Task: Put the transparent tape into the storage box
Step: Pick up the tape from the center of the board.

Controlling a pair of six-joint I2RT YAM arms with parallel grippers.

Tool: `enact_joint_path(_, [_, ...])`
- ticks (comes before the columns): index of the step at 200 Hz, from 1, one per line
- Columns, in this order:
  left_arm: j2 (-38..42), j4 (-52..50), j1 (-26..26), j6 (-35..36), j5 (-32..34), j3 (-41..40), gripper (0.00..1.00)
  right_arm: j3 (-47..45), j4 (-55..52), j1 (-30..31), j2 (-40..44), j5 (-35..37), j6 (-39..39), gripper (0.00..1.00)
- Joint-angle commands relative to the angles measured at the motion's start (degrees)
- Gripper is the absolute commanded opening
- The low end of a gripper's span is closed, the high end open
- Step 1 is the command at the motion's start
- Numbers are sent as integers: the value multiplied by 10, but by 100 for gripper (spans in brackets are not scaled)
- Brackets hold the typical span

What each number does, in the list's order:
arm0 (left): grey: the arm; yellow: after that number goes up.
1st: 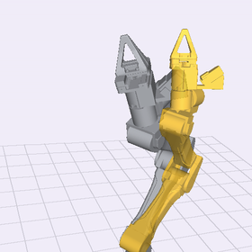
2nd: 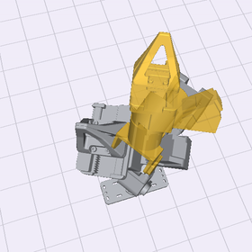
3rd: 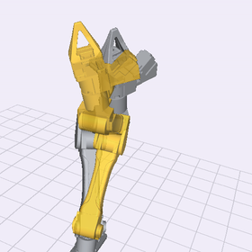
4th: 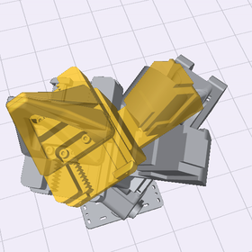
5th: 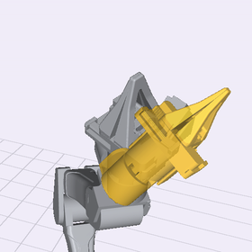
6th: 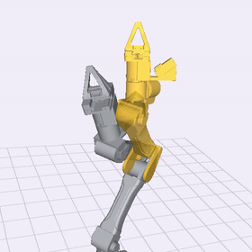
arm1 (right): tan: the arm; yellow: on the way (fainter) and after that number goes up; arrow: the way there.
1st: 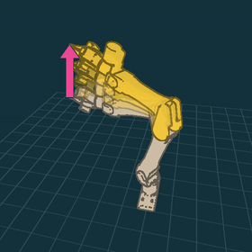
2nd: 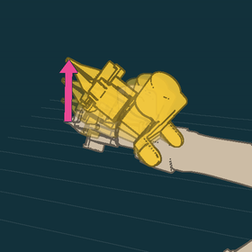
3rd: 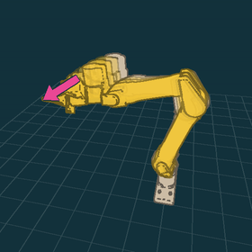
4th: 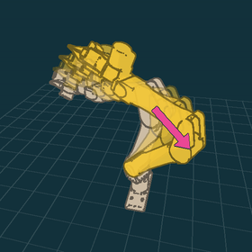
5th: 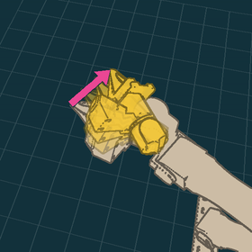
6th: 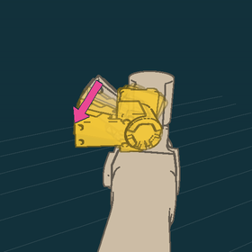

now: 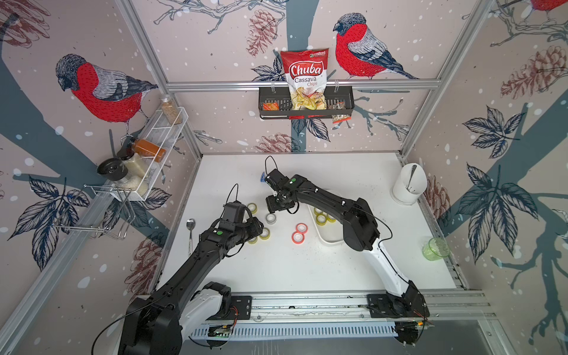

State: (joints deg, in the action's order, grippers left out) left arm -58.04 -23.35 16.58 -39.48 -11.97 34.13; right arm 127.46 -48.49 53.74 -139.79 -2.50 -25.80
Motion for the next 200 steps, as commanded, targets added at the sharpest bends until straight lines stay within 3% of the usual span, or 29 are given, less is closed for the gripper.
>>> enact_joint_path(1, [0,0,-3,10,-11,-1,56,27,-14,1,-26,30,-7,67])
enact_joint_path(116, [-10,1,-5,17,-21,7,56,23,78,6,-63,69,31,67])
enact_joint_path(200, [-18,0,-8,21,-22,14,55,18,118,5,-79,71,39,57])
